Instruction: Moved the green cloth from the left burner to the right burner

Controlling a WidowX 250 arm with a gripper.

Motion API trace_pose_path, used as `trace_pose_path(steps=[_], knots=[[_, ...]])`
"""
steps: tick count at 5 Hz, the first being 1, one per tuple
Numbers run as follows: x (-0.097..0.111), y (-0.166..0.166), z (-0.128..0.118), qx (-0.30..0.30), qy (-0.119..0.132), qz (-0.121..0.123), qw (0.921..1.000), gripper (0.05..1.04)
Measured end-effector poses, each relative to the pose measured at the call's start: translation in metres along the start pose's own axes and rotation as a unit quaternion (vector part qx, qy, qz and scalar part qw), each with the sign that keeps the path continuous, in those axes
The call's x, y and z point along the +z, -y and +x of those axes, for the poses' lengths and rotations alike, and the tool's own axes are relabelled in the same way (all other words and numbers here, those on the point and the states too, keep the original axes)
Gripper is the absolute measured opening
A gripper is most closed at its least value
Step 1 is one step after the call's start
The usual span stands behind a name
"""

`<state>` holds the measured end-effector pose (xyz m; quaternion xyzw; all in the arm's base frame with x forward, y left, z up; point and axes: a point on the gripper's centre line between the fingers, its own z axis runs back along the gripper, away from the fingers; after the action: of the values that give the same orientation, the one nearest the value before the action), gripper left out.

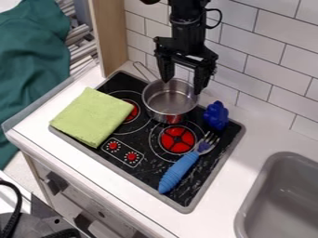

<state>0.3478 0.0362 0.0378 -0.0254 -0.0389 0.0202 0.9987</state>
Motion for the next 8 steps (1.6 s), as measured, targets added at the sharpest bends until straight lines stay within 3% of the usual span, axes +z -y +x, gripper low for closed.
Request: trace_pose_path(steps=[1, 2, 3, 5, 6, 8], knots=[[-0.015, -0.001, -0.009, 0.0, -0.024, -0.002, 0.9997, 1.005], [-0.024, -0.018, -0.028, 0.008, -0.031, -0.004, 0.9995, 1.005], [-0.02, -0.048, -0.041, 0.014, -0.016, 0.0, 0.9998, 1.005], [-0.025, -0.093, -0.079, 0.042, -0.018, 0.004, 0.999, 1.005], [-0.031, -0.106, -0.094, 0.055, -0.015, 0.018, 0.9982, 1.005], [-0.038, -0.127, -0.096, 0.082, 0.012, 0.03, 0.9961, 1.005]])
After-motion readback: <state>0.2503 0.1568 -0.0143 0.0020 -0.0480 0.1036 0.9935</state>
